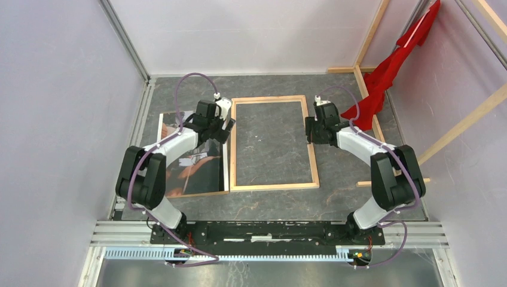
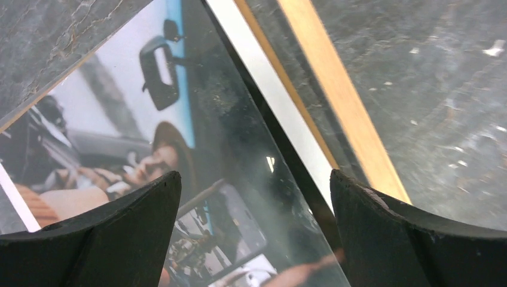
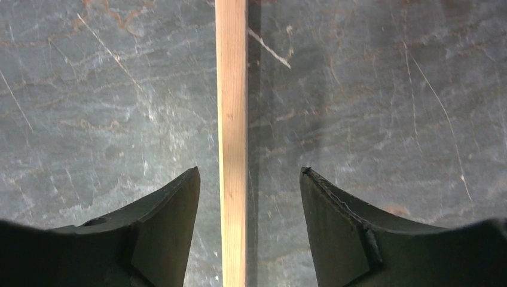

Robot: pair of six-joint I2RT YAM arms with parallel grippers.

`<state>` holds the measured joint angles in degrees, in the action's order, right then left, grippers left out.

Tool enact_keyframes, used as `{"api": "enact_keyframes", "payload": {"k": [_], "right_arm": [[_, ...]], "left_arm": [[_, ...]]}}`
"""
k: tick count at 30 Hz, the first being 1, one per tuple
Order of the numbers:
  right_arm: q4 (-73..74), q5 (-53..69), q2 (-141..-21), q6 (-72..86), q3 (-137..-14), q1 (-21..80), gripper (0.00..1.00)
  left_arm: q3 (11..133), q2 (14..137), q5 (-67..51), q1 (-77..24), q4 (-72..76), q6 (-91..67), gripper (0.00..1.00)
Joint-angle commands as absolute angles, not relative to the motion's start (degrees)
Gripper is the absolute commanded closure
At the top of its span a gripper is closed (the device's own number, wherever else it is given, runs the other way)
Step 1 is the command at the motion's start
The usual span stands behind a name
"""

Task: Put the photo into the frame
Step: Turn over the photo frame at the center of the board.

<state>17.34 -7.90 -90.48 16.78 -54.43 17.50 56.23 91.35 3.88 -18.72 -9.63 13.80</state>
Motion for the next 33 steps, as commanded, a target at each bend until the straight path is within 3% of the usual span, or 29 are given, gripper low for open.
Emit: {"api": "enact_keyframes", "payload": {"k": [1,20,28,33], "right_arm": [[12.38,-7.28,-95.29,17.41,-58.1,17.65,0.31],[12.94,-17.92,-95.89,18.15,-51.2,14.66,0.46],[12.3,-16.52,-91.47,19.38,-48.07,14.41,0.46],[12.52,-16.08,-87.23,20.3,-48.61,14.37,0.38]], "left_arm": [[57.2,96.79,11.27,-18.85,-3.95,17.75,0.0],[62.62,104.53,13.71,-24.23,-1.23,19.15,0.0],[67.26,108.09,12.86,-25.87,-1.87,18.72,0.0],[72.08,110.07,11.89,-26.25,-5.41,16.99,0.0]]}}
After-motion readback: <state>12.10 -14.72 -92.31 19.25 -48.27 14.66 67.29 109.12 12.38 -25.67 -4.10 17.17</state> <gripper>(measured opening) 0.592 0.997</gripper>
